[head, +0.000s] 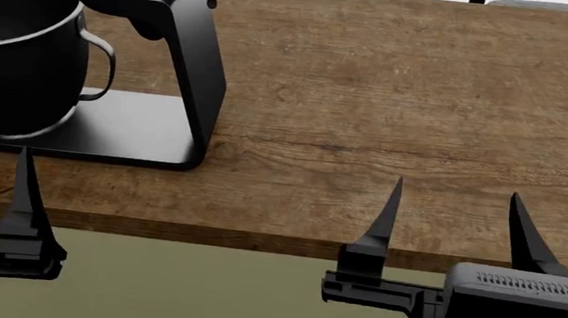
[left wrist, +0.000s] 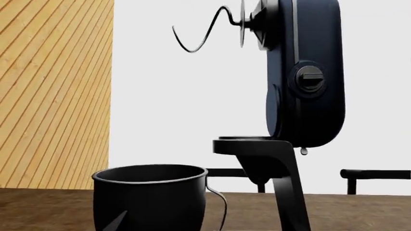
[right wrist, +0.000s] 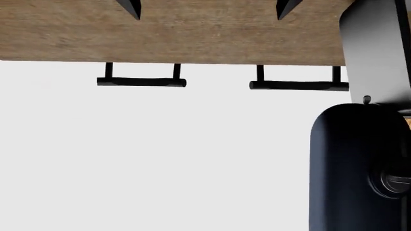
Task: Close the stand mixer head.
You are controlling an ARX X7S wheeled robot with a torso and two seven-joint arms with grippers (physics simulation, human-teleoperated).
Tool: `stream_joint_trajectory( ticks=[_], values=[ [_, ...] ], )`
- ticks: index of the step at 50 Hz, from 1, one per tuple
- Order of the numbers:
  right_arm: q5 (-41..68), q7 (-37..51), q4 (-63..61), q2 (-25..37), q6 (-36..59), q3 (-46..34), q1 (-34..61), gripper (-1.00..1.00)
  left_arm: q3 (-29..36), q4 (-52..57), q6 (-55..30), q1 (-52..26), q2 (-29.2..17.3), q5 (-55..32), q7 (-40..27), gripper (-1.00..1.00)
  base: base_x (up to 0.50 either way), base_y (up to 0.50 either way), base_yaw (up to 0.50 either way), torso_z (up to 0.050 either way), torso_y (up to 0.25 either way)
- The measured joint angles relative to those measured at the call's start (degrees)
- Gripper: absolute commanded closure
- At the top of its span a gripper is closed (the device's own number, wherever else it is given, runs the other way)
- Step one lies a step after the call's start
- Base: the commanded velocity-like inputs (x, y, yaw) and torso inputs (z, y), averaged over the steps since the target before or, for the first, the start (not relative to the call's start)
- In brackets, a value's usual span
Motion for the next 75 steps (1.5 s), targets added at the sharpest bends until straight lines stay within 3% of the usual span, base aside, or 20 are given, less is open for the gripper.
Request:
stream_joint_trajectory(
  ticks=[27,38,53,59,69,75],
  values=[
    [2.08,0.53,-9.47,2.52,5.30,0.14,2.48,-1.00,-2.23,4.44,-2.54,-3.15,-2.23,-0.87,-4.53,-1.00,0.12,0.41,0.00,0.007,0.000],
    [3.54,0.30,-10.70,2.88,3.60,0.40,1.78,-1.00,-1.94,4.81,-1.68,-3.27,-2.94,0.39,-6.09,-1.00,0.50,0.01,0.00,0.000,0.000],
    [6.17,1.14,-12.98,2.73,4.22,2.14,1.72,-1.00,-2.10,5.61,-1.74,-3.53,-3.56,0.19,-7.55,-1.00,0.14,0.00,0.00,0.000,0.000],
    [9.83,3.05,-17.45,3.75,12.76,6.85,5.69,-1.00,-3.16,6.38,-1.52,-3.71,-3.66,-1.47,-7.90,-1.00,0.00,0.00,0.00,0.000,0.000],
    [23.74,9.37,-22.82,10.02,36.45,20.23,22.11,-1.00,-4.36,7.25,-0.92,-3.87,-3.83,-3.71,-8.37,-1.00,0.00,0.00,0.00,0.000,0.000],
    [27.65,13.23,-18.45,15.08,46.10,19.53,34.62,-1.00,-4.74,7.76,-0.91,-3.90,-4.10,-4.61,-8.62,-1.00,0.00,0.00,0.00,0.000,0.000]
  ],
)
